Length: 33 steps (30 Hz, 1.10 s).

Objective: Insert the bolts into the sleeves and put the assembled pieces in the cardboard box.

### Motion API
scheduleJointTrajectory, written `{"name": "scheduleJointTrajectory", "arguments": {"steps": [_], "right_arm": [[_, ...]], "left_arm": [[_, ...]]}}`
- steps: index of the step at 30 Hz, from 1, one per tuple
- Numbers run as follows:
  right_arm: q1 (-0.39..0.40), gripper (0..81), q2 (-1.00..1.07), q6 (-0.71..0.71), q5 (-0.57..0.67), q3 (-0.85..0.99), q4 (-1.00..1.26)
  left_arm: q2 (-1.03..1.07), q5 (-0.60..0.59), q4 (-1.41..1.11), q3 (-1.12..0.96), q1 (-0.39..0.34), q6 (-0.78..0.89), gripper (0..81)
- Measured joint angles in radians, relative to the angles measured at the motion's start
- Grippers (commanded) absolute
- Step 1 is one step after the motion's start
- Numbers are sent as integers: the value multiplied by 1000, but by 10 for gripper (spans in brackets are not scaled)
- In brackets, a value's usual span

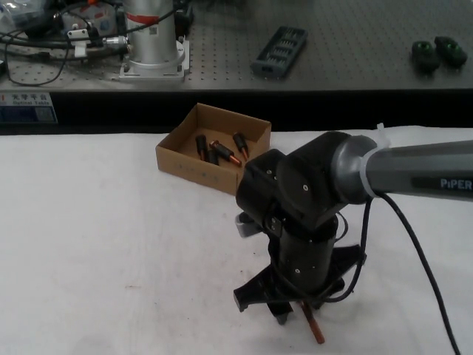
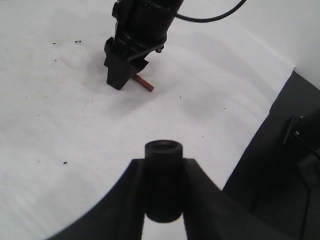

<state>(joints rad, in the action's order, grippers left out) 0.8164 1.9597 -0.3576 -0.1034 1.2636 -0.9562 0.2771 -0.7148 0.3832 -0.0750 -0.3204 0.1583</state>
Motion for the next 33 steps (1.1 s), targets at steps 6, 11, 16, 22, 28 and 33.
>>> {"name": "scheduleJointTrajectory", "arguments": {"steps": [6,11,16,22,28,33], "right_arm": [[-4,415,0,-9,2,0,2],[-4,407,0,-24,2,0,2],[-4,209,0,-31,10,0,1],[-4,64,0,-31,21,0,-8],[-4,64,0,-31,21,2,-10],[-1,64,-3,-4,0,3,-6]], "left_arm": [[0,-2,1,0,0,0,7],[0,-2,1,0,0,0,7],[0,-2,1,0,0,0,7],[0,-2,1,0,0,0,7],[0,-2,1,0,0,0,7],[0,-2,1,0,0,0,7]]}}
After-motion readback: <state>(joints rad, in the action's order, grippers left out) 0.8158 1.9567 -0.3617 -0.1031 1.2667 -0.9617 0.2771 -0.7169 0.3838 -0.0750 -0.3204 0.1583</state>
